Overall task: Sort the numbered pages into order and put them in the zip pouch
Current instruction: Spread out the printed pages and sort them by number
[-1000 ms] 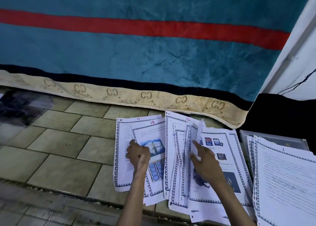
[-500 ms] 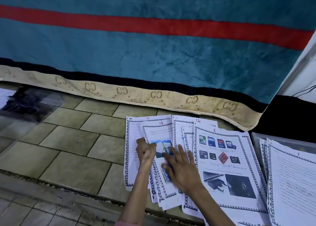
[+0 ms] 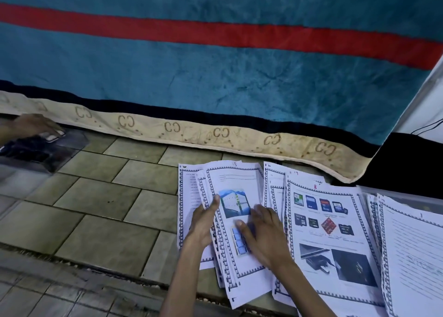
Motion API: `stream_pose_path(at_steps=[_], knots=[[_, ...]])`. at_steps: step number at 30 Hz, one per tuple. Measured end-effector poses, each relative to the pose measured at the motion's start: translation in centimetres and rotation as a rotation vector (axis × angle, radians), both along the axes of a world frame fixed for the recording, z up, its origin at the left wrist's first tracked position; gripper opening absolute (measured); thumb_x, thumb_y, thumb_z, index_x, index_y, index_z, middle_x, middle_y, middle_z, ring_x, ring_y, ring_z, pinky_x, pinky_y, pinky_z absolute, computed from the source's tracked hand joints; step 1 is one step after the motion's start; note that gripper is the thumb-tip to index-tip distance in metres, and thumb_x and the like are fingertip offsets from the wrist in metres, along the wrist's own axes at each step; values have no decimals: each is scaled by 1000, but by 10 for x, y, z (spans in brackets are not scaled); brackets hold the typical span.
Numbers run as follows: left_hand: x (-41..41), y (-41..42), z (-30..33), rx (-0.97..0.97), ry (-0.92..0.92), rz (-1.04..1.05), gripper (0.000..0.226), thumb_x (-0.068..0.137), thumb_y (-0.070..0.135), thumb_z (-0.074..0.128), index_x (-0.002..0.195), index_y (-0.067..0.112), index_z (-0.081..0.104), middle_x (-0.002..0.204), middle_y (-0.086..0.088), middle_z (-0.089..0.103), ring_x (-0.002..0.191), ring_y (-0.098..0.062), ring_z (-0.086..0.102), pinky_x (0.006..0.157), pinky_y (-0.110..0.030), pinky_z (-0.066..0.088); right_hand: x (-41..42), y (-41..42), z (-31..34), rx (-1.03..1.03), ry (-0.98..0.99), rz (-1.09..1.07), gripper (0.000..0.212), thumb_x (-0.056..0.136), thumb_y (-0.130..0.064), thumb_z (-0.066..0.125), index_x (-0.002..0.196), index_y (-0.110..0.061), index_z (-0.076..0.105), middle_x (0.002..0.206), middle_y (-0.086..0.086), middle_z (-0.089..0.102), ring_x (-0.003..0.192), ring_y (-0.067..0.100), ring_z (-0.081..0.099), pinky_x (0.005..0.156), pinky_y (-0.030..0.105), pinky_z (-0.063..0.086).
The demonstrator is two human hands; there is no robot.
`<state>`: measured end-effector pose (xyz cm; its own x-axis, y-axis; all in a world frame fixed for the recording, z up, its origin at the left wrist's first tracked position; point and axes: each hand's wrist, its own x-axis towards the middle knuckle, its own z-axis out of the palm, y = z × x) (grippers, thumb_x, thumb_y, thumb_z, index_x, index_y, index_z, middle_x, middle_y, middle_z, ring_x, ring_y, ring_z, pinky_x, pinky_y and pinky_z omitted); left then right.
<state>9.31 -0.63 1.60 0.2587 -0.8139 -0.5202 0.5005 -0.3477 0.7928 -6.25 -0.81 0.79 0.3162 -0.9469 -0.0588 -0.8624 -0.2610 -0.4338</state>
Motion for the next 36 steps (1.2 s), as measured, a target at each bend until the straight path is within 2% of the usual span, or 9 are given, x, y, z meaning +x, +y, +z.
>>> stream_pose_path(at_steps=[6,11,18,22,25,27,29,32,36], knots=[[-5,-3,1,-80,256,-141,65,88,61,33,122,13,59,117,-18,66,106,-33,64,92,-48,51,24,2,25,165,-383,-38,104,59,-87,37,142,-24,33,135,0,39,131,17,32,108,32,34],[-16,-2,5,-151,286,-195,46,91,49,42,115,16,63,110,-10,71,98,-24,68,83,-40,54,21,0,33,197,-385,-39,91,77,-56,63,148,-20,19,146,-1,30,135,16,34,106,27,34],[-26,-7,10,-209,239,-282,63,79,49,50,126,8,56,117,-18,65,98,-28,67,80,-37,58,1,-3,39,362,-679,-83,87,67,-56,71,140,-26,35,140,-9,47,126,8,47,108,29,39],[-31,-10,10,-263,192,-335,61,81,47,46,128,9,53,116,-18,66,102,-30,66,75,-35,58,-13,0,47,443,-790,-110,68,82,-31,70,139,-25,34,124,-12,45,109,6,50,76,5,45],[-34,-12,14,-257,183,-342,61,82,46,48,131,9,50,123,-20,62,111,-33,61,84,-40,55,-20,1,52,458,-855,-118,59,86,-25,66,138,-23,38,119,-11,45,102,1,49,66,2,45],[-35,-12,14,-224,166,-332,58,87,46,46,131,8,49,126,-21,60,115,-34,58,87,-42,53,-22,1,55,431,-843,-119,45,89,-27,62,131,-23,47,116,-15,51,94,-10,51,69,3,44],[-36,-12,16,-220,154,-309,48,93,39,41,126,7,54,121,-19,63,110,-32,62,79,-38,57,-26,0,57,335,-793,-151,11,92,-22,55,102,-23,60,92,-19,59,75,-12,51,68,10,42],[-32,-10,18,-189,135,-236,31,98,24,41,117,6,58,111,-16,67,99,-30,64,84,-41,53,-37,-4,55,108,-669,-221,31,94,-11,46,64,-18,41,56,-5,40,49,4,34,52,21,28],[-3,-17,-4,-45,-117,-72,36,91,18,57,123,4,52,121,-12,60,111,-33,57,100,-49,42,-55,-8,54,-40,-580,-318,20,95,-4,38,84,-12,52,58,-6,43,52,5,40,49,10,32]])
